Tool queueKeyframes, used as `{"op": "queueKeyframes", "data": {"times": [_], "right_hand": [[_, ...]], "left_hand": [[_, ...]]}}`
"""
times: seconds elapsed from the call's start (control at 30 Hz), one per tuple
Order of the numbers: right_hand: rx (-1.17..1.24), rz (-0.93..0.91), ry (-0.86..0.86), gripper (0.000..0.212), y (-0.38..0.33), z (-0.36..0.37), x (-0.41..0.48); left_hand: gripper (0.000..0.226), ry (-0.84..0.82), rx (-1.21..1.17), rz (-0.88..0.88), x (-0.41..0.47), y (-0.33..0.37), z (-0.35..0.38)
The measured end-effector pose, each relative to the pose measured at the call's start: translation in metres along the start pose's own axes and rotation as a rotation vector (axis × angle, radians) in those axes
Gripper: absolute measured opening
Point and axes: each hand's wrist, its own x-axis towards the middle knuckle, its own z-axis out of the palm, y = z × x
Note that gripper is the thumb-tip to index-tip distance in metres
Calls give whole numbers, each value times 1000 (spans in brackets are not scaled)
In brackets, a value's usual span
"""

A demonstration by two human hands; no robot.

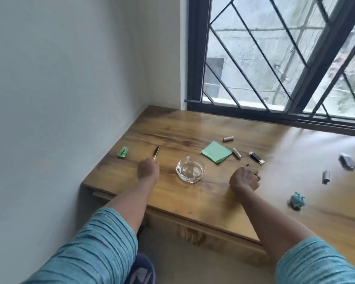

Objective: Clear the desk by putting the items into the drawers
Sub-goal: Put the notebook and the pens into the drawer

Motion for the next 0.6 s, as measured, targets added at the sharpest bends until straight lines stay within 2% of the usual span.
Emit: {"op": "queueKeyframes", "data": {"times": [0.17, 0.27, 0.37, 0.47, 0.6], "right_hand": [[16, 26, -54, 38, -14, 3, 28], [54, 36, -41, 38, -13, 6, 28], [70, -1, -14, 35, -7, 5, 18], [86, -32, 9, 34, 5, 3, -1], [161, -74, 57, 33, 29, 2, -46]], "left_hand": [[31, 10, -19, -122, 33, 12, 11], [29, -34, -43, -99, 32, 10, 13], [30, -17, -50, -73, 22, 5, 7], [29, -8, -79, -153, -1, -1, 1], [30, -19, -248, -153, -51, -11, -8]]}}
